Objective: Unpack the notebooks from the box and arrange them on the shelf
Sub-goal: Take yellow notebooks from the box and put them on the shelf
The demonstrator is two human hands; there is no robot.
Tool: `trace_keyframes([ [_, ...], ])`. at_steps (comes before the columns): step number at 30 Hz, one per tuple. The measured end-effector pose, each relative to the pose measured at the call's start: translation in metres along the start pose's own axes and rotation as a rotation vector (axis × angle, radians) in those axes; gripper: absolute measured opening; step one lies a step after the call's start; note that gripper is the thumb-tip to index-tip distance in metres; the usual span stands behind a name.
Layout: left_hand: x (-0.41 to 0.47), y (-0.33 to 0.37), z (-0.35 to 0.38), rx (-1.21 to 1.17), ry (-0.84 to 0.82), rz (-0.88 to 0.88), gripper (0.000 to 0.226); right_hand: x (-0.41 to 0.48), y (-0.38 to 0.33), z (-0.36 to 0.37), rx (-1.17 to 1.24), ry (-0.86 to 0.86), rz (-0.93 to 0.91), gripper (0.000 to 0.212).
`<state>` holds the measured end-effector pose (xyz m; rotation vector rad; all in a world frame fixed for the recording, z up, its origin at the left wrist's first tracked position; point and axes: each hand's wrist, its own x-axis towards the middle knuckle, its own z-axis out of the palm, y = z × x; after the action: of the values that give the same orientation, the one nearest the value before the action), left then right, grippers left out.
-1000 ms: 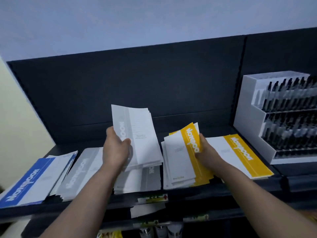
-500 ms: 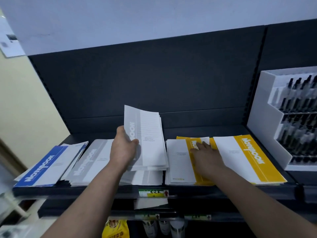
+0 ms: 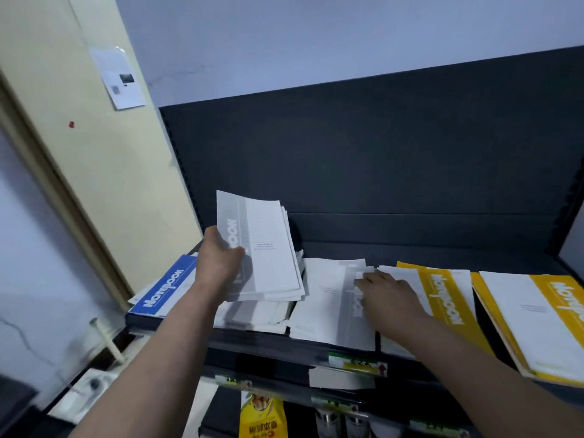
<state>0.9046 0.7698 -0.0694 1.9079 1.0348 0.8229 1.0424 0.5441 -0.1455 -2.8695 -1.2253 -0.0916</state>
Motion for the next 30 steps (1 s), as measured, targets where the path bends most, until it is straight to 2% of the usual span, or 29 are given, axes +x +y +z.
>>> trace_keyframes([
  [4,0.02,-0.024,-0.019,0.005,-0.09,-0.045,0.022,0.013,-0.03,-0.001,0.02,0.005,-0.029,0.041],
  [8,0.033,-0.045,-0.021,0.069,-0.314,-0.07,0.017,0.018,-0.052,0.001,0.044,-0.005,-0.037,0.04],
  [12,0.05,-0.06,-0.007,0.231,-0.352,-0.014,0.018,0.017,-0.066,0.002,0.028,0.011,-0.01,0.041],
  [18,0.062,-0.08,0.009,0.52,-0.37,0.114,0.037,0.003,-0.076,0.001,0.019,0.04,0.125,0.043],
  [22,0.067,-0.073,0.019,0.635,-0.328,0.319,0.057,-0.014,-0.082,0.001,0.047,0.045,0.238,0.043],
  [27,0.038,-0.039,0.051,0.549,-0.409,0.631,0.049,-0.057,-0.073,0.003,0.019,0.037,0.372,0.047],
  [30,-0.006,-0.014,0.075,0.594,-0.476,0.786,0.045,-0.094,-0.059,0.002,0.003,0.021,0.476,0.046],
])
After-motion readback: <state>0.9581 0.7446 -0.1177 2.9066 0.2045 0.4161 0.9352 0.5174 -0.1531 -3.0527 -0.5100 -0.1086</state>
